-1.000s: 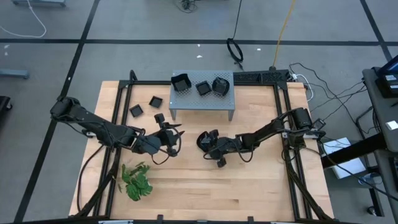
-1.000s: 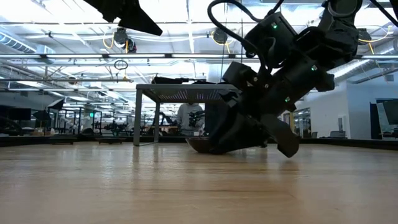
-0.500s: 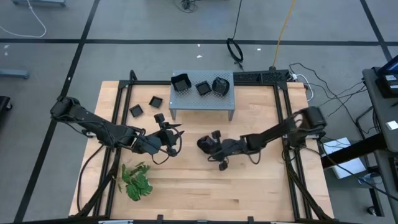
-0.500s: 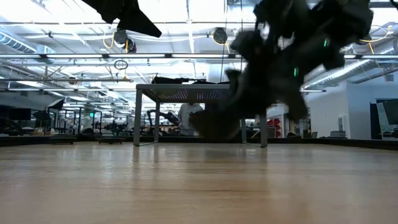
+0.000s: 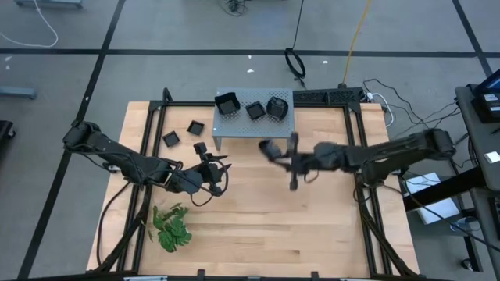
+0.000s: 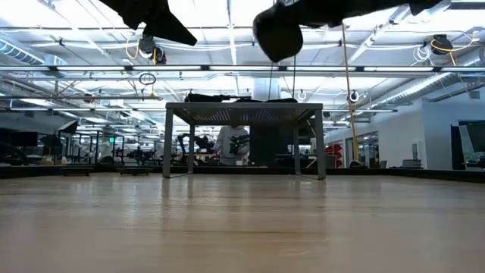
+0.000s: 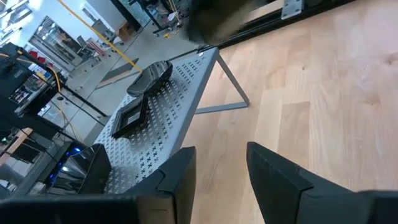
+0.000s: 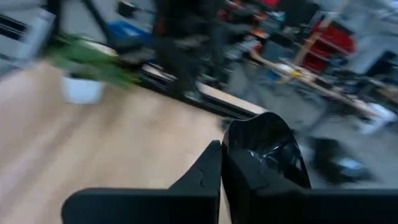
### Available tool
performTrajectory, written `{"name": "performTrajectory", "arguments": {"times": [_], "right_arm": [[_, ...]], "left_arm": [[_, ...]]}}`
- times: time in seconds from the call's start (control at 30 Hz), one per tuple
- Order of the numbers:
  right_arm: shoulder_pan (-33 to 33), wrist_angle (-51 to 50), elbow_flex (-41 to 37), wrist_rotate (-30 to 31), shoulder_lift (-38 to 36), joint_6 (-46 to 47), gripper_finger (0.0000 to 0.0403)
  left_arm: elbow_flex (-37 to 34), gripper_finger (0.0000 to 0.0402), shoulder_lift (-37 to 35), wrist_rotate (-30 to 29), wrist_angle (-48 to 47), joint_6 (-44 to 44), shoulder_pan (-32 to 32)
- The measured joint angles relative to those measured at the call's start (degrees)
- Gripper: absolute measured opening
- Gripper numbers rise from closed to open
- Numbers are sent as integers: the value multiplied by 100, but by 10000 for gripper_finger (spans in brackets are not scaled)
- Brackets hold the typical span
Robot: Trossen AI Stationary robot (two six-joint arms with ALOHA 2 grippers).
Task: Pick & Place Mini shaped plates
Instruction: Stack the black leaf shaped plate on top of the black leaf shaped plates on the shelf
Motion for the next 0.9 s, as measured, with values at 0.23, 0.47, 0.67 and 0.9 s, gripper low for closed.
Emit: {"name": "performTrajectory", "arguments": {"times": [0.23,0.47,0.67,0.9], "right_arm": [[-1574,-554,0,-78,-348,-424,0],[-2758,-1038,181,-1542,-247,-2192,0],[-3479,-1390,318,-2194,-247,-3621,0],[-4102,-1481,323,-3295,-17,-4097,0]], "left_arm": [[0,147,0,-24,9,146,43],[0,147,0,-55,10,275,296],[0,147,0,-55,13,442,577],[0,147,-2,-52,212,451,1054]]}}
